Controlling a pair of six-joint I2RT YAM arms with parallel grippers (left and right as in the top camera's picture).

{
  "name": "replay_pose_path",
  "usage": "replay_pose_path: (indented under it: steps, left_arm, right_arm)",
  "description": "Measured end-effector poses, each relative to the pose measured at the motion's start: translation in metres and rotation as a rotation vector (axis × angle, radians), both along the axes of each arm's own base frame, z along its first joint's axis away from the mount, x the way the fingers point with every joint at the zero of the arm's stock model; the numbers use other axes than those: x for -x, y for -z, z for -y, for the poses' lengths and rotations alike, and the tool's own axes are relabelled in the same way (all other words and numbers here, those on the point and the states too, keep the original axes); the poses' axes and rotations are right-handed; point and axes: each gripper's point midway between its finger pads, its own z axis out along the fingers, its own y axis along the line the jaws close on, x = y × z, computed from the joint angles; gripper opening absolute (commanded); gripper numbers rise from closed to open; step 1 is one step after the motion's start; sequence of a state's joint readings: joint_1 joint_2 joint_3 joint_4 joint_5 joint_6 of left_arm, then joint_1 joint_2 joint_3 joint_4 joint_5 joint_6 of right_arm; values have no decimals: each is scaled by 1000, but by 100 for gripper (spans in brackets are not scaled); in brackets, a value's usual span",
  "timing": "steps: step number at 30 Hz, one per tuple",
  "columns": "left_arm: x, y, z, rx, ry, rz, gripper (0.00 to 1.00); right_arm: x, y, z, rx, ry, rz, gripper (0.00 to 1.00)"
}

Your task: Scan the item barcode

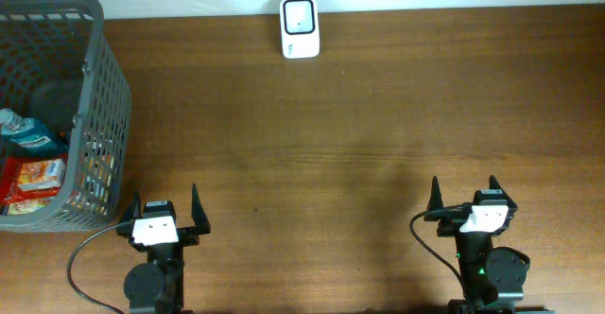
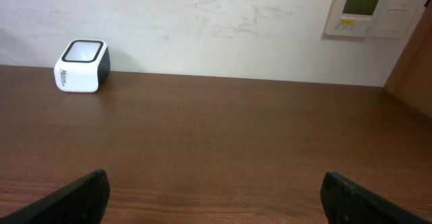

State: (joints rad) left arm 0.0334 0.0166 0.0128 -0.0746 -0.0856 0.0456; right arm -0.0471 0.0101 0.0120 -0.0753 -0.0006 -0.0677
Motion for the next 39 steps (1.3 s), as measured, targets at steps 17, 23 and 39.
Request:
replay_pose_path:
  steps: [17, 23, 39]
  left_arm:
    - [0, 0, 0, 0, 0, 0, 99]
    - [0, 0, 0, 0, 0, 0, 99]
    - [0, 0, 0, 0, 0, 0, 99]
  right_arm:
    - [3, -4, 24, 147, 132, -1, 98]
    - [3, -4, 24, 149, 132, -2, 98]
    - [3, -4, 24, 151, 132, -2, 99]
